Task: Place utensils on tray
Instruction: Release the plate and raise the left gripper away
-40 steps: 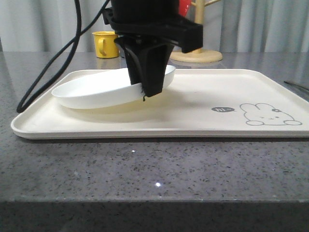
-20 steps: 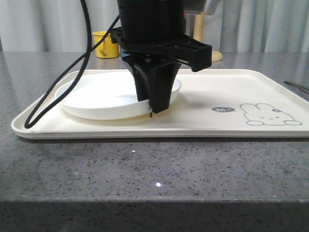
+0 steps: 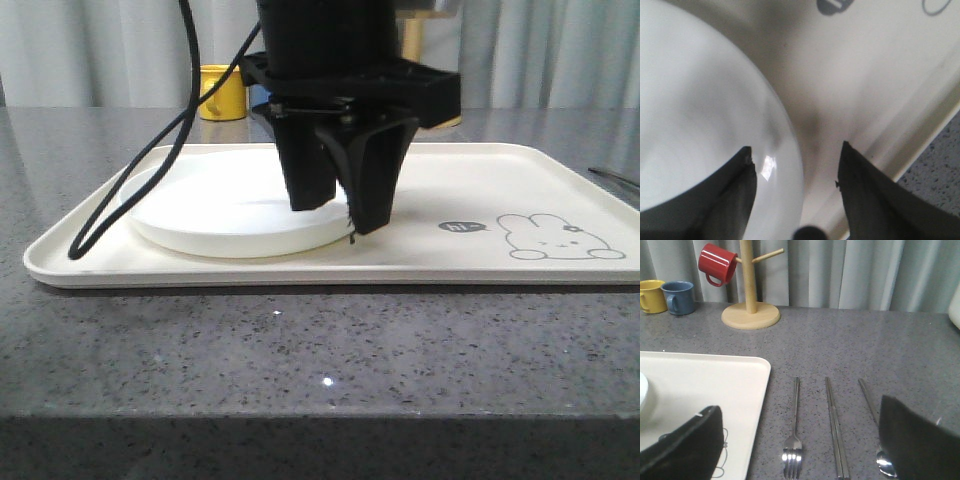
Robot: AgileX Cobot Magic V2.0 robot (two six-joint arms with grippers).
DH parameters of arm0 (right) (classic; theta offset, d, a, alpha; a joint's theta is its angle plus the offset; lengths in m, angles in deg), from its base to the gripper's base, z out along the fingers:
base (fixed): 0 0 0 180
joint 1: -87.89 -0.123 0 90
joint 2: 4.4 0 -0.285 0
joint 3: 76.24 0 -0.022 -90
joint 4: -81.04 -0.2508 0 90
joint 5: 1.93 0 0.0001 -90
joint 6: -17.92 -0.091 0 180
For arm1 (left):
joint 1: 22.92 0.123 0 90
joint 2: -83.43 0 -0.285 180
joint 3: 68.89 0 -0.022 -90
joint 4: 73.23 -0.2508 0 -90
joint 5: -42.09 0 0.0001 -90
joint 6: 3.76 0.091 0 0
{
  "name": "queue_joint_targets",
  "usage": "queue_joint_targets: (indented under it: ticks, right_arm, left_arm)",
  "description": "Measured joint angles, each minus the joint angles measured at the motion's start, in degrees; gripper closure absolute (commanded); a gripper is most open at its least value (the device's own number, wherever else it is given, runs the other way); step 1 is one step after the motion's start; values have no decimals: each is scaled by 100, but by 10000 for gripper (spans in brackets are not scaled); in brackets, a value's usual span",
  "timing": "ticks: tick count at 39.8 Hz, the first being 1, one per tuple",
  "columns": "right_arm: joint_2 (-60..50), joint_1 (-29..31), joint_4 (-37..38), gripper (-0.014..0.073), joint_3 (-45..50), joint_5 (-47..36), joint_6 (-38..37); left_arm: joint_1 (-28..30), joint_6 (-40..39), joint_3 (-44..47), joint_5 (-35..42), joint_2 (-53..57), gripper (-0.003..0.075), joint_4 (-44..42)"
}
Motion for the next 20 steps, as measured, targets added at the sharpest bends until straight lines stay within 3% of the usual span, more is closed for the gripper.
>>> queue_joint_targets:
  ticks: [11,20]
  right_arm:
    - [0,0,0,-59,0,0,0]
    - [0,0,0,-59,0,0,0]
  left_arm:
    - [130,0,-221,-10,849,364,-112]
    - [1187,0,371,-20,1614,561,-216]
